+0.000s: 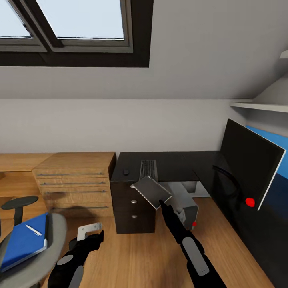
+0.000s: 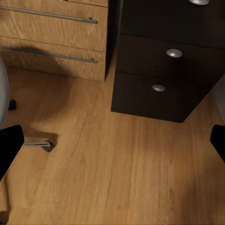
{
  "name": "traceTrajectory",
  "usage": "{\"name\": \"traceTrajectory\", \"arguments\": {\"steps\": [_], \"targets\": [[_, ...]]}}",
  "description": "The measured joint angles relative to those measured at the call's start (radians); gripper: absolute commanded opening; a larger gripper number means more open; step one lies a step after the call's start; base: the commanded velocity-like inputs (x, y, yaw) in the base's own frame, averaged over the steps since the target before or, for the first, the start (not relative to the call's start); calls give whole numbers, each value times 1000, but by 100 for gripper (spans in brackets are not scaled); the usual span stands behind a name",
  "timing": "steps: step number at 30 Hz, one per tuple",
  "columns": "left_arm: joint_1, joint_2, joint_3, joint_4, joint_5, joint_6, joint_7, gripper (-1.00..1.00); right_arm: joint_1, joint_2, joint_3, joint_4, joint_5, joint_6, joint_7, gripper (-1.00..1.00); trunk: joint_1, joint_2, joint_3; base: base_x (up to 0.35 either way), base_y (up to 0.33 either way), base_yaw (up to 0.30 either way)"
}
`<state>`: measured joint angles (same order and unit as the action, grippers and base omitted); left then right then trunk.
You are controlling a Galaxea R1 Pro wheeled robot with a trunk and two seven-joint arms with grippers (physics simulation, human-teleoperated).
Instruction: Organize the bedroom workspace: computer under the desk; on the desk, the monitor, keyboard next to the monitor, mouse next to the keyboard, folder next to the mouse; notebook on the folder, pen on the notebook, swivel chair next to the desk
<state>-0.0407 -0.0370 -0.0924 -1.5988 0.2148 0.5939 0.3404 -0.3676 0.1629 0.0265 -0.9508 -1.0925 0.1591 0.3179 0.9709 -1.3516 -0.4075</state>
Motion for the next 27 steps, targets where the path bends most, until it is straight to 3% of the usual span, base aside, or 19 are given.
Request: {"name": "traceTrajectory", "arguments": {"steps": [4,8,10,14,27], "targets": [[0,0,0,0,0,0,0,100,0,-5,-2,0,0,1,0,-100,0,0,0,320,3,0],[0,0,-1,0,-1,0,0,100,0,-12,-47,0,-1,-1,-2,-100,0,0,0,324,-3,0],[0,0,-1,0,-1,0,0,100,0,-14,-100,1,-2,-3,-6,-100,0,0,0,326,-45,0],[0,0,-2,0,-1,0,0,100,0,-14,-126,1,-2,-3,-8,-100,0,0,0,326,-71,0],[3,0,-1,-1,0,-1,0,100,0,-15,-159,7,-2,-3,-33,-100,0,0,0,326,-50,0]]}}
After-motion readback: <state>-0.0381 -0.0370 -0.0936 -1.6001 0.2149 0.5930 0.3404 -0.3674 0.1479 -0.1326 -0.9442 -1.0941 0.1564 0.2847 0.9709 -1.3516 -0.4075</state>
